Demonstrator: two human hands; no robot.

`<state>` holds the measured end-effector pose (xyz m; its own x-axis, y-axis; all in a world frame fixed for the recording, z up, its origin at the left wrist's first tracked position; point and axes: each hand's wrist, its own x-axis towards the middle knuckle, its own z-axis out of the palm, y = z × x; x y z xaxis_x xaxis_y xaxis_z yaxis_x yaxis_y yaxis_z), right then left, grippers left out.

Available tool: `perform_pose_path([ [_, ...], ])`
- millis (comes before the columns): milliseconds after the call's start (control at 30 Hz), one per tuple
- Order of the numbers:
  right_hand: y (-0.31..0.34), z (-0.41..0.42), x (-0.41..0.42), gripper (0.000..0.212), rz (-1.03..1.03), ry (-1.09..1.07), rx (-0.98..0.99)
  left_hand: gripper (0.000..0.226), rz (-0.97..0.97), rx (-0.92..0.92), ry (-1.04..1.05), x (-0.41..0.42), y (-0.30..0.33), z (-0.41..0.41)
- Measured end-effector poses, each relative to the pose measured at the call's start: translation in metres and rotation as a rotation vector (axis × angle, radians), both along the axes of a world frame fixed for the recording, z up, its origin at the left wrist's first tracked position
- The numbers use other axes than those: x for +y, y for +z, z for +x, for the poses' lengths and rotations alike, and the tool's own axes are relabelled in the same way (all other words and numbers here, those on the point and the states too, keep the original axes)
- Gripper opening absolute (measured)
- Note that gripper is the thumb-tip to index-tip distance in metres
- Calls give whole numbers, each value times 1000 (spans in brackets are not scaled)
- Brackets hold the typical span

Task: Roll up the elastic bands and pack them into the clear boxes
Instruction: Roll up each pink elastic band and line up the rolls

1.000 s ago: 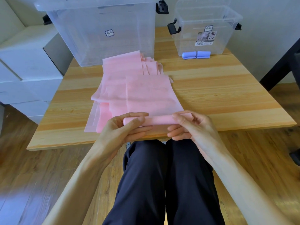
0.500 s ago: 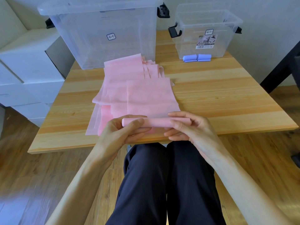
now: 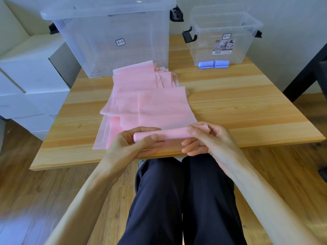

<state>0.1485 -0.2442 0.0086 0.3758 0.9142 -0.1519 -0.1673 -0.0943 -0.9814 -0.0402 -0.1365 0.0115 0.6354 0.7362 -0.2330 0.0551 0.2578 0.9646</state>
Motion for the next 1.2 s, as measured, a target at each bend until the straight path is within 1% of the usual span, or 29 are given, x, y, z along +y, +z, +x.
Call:
perform_pose_path([
  [100,0,1,1,36,0,8,21,36,36,11,0,1,-1,-1],
  [200,-1,1,1,34,18,27,27,34,36,6,20,3,-2,1],
  [267,-1,1,1,32,20,18,22,35,34,2,-12,5,-2,1],
  [400,-2,3,1,38,15,0,56,36,46,-12,-85,5,-1,2],
  [533,-5,4,-1,39,19,44,46,36,82,23,-60,4,-1,5],
  [667,-7,4,-2,30,16,21,28,40,63,5,-52,6,-4,7],
  [767,-7,3,-2,27,6,11,36,37,56,-13,19,5,-7,10],
  [900,-6,4,-2,33,8,34,27,38,40,-4,77,6,-9,10],
  [1067,-5,6,-3,26,-7,13,27,34,-8,-59,11,4,-7,7],
  [1200,-6,7,-5,37,-14,38,17,35,45,6,44,1,-4,11],
])
